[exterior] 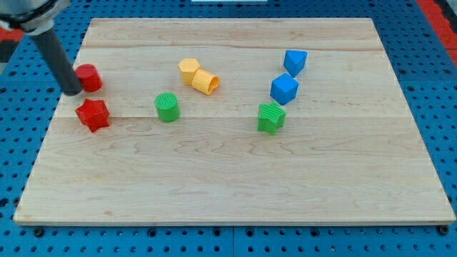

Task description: Move the red star to the bottom of the red circle

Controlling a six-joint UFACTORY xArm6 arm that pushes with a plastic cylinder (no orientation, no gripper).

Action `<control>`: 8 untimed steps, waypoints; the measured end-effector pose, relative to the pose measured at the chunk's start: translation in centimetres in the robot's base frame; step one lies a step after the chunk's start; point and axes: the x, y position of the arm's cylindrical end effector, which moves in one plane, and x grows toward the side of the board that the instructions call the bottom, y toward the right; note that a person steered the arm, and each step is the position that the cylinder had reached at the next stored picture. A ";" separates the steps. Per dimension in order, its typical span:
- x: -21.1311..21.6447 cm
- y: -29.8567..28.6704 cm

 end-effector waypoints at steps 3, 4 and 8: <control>13.3 -2.1; 13.5 2.7; 9.1 10.4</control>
